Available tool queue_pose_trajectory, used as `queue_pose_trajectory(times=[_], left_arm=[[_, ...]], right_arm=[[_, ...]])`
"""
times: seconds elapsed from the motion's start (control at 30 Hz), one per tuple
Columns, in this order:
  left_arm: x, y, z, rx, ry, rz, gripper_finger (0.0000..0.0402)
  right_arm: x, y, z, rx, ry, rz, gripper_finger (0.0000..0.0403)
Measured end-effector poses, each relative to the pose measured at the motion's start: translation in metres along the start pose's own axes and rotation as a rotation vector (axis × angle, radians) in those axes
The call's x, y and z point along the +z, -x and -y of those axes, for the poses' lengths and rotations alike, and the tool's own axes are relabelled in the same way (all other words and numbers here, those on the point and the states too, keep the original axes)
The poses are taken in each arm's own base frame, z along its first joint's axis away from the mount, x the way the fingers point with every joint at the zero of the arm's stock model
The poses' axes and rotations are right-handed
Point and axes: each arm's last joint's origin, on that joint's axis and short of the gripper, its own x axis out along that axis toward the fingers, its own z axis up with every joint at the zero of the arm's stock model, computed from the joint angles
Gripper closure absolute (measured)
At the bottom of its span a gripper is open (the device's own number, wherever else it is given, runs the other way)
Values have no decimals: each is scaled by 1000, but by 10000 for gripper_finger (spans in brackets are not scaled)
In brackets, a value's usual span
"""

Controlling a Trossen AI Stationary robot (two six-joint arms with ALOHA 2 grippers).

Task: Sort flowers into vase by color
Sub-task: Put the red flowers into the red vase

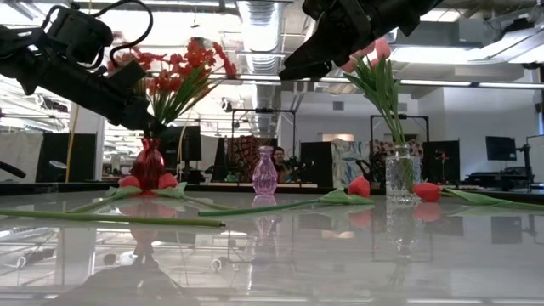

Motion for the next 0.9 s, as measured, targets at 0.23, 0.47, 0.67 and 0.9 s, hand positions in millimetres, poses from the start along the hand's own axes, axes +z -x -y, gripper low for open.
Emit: queue_pose_trajectory(times=[0.23,0.47,0.67,0.9], left_arm=[[0,0,0,14,6,-4,401],[0,0,0,14,8,-2,400],[2,0,-1,16,10,13,358],[9,0,-2,7,15,28,274]], right_arm=[[0,0,0,0,0,0,104],[0,0,0,0,2,0,104],[0,0,0,-1,19,0,104],[-1,1,5,-13,13,0,104]])
